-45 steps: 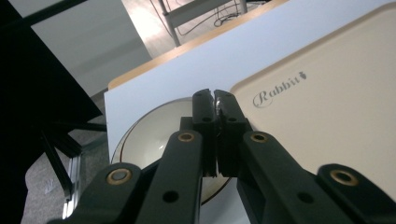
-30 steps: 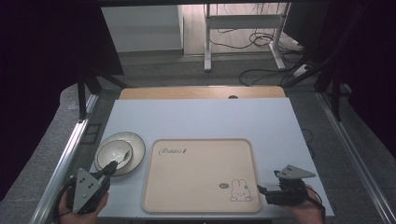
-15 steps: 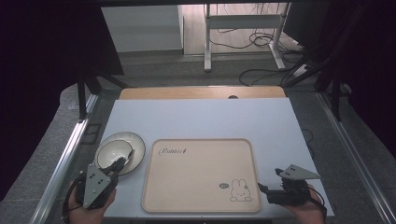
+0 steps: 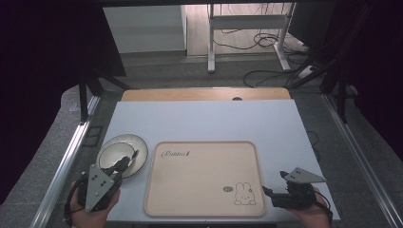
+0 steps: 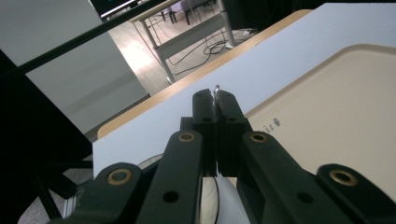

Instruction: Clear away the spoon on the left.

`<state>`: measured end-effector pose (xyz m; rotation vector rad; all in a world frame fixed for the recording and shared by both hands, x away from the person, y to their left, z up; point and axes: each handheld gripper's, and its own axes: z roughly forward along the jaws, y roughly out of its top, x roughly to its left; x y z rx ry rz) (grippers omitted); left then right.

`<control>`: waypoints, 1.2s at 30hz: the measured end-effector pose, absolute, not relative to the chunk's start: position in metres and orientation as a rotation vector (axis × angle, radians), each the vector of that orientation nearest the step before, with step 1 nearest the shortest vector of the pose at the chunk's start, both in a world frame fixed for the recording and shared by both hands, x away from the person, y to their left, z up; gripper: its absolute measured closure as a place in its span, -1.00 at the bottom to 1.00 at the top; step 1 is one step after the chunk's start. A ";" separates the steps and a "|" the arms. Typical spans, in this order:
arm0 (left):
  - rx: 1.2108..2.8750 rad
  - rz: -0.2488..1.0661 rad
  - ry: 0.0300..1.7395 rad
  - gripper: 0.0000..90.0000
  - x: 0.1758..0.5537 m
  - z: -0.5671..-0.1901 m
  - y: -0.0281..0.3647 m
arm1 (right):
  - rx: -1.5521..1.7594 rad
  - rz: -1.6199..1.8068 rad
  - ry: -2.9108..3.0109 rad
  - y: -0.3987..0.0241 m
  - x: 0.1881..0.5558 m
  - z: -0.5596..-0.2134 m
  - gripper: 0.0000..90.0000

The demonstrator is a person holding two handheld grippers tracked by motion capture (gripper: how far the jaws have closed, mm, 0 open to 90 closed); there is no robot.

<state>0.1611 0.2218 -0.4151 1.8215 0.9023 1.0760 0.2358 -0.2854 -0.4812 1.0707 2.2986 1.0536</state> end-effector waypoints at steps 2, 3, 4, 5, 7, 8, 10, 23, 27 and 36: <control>1.823 1.075 0.892 0.99 0.162 -0.414 0.219 | 1.070 1.054 2.297 -0.286 0.236 -0.481 -0.63; 1.824 1.077 0.884 0.99 0.162 -0.413 0.217 | 1.071 1.053 2.293 -0.286 0.236 -0.481 -0.63; 1.821 1.074 0.881 0.99 0.162 -0.412 0.216 | 1.073 1.057 2.292 -0.286 0.235 -0.481 -0.63; 1.822 1.076 0.871 0.99 0.163 -0.411 0.214 | 1.073 1.057 2.292 -0.287 0.235 -0.480 -0.63; 1.822 1.069 0.864 0.99 0.164 -0.410 0.210 | 1.074 1.059 2.290 -0.287 0.235 -0.480 -0.63; 1.822 1.068 0.859 0.99 0.165 -0.409 0.208 | 1.073 1.057 2.291 -0.287 0.235 -0.480 -0.63; 1.830 1.057 0.851 0.99 0.169 -0.410 0.203 | 1.073 1.057 2.291 -0.286 0.235 -0.480 -0.63; 1.860 1.017 0.800 0.99 0.186 -0.410 0.178 | 1.075 1.056 2.289 -0.287 0.235 -0.480 -0.63; 1.882 1.011 0.783 0.99 0.189 -0.413 0.172 | 1.077 1.049 2.289 -0.287 0.236 -0.480 -0.63; 1.914 0.980 0.773 0.99 0.200 -0.424 0.164 | 1.093 1.037 2.286 -0.288 0.236 -0.481 -0.62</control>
